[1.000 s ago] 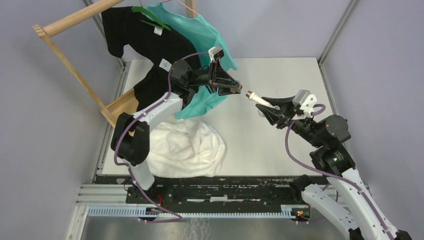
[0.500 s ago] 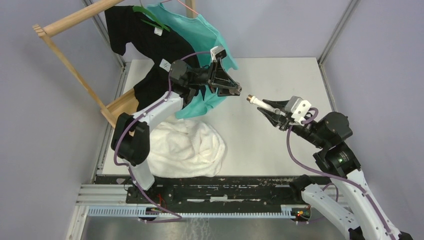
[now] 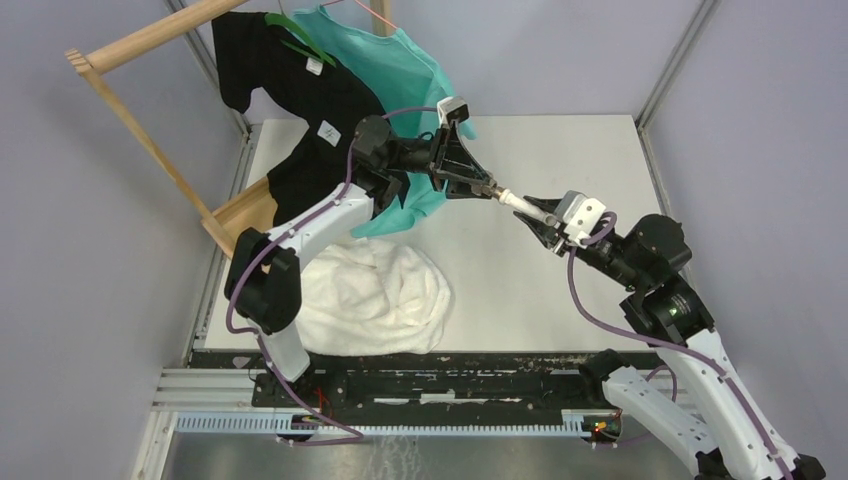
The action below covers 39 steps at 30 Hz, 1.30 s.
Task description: Install the water faucets
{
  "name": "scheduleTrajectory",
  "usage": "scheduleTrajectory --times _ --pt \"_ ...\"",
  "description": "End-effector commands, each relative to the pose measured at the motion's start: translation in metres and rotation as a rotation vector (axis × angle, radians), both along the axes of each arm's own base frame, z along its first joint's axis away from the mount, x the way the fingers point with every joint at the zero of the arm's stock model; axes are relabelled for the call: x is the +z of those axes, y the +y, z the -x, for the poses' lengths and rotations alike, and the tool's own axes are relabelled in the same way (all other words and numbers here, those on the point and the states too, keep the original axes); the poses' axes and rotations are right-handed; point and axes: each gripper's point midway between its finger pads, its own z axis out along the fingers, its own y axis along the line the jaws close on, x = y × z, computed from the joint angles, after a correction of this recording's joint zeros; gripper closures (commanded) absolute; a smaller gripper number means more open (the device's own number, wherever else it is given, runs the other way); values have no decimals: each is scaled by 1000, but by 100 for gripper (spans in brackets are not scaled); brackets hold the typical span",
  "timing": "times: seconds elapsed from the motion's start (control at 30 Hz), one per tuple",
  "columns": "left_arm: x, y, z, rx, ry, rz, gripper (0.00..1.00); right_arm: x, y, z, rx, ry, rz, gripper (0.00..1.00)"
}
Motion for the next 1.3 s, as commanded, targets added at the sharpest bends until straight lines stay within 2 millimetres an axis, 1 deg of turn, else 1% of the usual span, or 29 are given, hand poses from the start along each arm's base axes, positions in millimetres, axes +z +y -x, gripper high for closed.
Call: scheduleTrajectory --times 0.0,0.13,0.27,0.47,0.67,0.83,0.93,1.1,1.27 --pt "36 1 16 8 -138 82 97 34 -2 8 8 -103 -45 99" --pt "31 -3 18 4 -133 79 97 35 -1 10 21 -92 -46 99" --pt "25 -6 14 14 -116 72 97 38 -2 14 23 -108 -61 99" --pt "23 -9 12 15 -123 69 97 38 -2 17 32 -96 -64 99" --pt "19 -10 14 11 -143 62 97 32 1 11 28 -79 -64 99" --pt "9 -12 11 21 -137 21 97 31 4 6 31 -63 -76 99" --pt "10 -11 12 22 -145 21 97 30 6 2 29 -47 -82 99" --pt "9 -12 13 18 -144 21 97 31 10 2 45 -42 -100 99" --pt "4 -12 12 15 -130 12 97 33 11 5 59 -45 -128 99"
